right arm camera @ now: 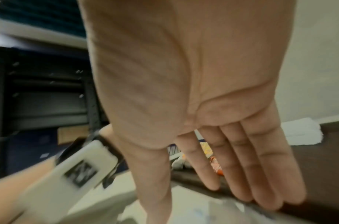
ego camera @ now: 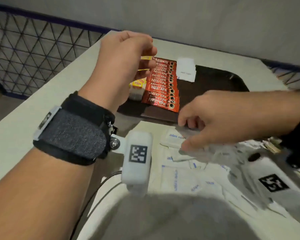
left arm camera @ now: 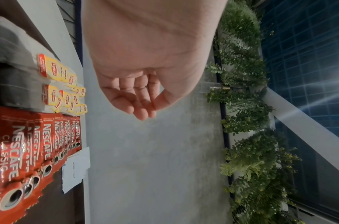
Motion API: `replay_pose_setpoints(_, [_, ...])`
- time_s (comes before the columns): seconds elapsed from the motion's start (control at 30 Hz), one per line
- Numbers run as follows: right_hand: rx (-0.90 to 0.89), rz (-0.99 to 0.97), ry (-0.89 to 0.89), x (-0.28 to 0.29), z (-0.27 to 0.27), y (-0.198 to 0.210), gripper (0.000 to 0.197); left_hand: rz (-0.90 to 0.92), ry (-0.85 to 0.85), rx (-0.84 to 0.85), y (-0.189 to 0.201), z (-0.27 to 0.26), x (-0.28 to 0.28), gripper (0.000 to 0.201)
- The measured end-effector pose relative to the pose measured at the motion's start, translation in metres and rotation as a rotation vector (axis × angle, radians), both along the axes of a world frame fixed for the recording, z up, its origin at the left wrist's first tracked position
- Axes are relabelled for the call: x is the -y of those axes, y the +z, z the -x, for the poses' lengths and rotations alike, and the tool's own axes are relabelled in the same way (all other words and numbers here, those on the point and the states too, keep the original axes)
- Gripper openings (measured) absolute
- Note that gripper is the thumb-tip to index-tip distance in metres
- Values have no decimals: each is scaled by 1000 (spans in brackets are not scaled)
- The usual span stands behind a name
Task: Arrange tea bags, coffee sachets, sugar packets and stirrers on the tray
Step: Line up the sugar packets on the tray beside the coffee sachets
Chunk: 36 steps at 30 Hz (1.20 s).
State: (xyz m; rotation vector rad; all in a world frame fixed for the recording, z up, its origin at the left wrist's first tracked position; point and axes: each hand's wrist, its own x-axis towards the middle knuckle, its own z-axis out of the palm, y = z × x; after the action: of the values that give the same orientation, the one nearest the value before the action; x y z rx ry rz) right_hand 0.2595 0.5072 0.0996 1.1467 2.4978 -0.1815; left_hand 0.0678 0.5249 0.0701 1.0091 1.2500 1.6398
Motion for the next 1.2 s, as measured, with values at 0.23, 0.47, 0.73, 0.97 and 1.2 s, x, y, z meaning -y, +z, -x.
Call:
replay_pose_setpoints(0.23, [87, -29, -65, 46, -1, -31, 59, -9, -10, -35, 3, -3, 4, 8])
replay_pose_setpoints(0.47, [-30, -96, 56, 57, -8, -41, 29, -24, -29, -36, 5, -3, 6, 8])
replay_pose_setpoints(0.73, [-430, -32, -30, 49, -16, -33, 14, -13, -72, -39, 7, -3, 8, 9])
replay_pose_setpoints(0.97, [-1361, 428, -460, 19, -25, -12, 24, 80, -360, -95, 11, -19, 18, 25])
replay_pose_setpoints(1.2, [-1591, 253, -520, -1, -29, -32, 19, 74, -485, -134, 1, -37, 21, 21])
